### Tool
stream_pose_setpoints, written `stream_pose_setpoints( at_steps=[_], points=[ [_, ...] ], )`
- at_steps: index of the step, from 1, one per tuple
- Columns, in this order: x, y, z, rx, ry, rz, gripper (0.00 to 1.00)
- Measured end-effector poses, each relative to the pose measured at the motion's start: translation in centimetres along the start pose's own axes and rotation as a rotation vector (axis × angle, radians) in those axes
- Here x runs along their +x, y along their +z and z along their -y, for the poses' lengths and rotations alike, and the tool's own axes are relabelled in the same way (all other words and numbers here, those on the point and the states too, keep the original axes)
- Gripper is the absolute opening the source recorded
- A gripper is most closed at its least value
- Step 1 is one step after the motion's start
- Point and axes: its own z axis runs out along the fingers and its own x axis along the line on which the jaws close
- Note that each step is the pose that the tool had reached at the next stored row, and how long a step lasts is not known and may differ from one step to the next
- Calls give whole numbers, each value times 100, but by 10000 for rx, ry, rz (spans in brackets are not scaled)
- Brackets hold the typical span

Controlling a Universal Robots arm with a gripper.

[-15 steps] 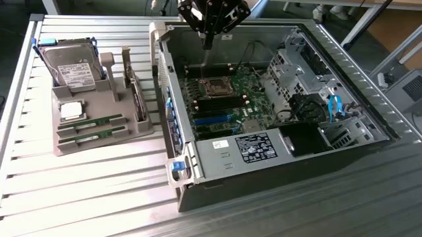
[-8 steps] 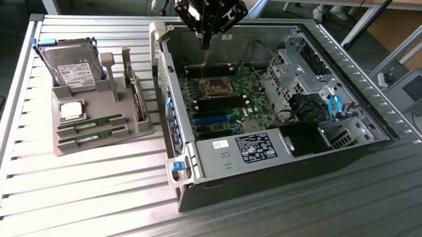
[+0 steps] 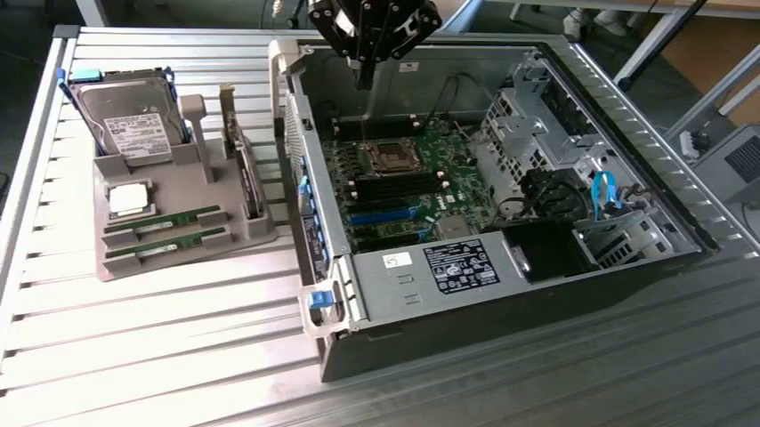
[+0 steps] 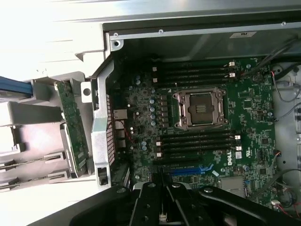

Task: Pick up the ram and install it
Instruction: 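Reach for the ram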

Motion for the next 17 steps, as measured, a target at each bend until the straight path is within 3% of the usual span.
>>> stream_pose_setpoints(
  at_steps=[17],
  points=[
    [79, -2, 6, 3, 0, 0, 13]
  ],
)
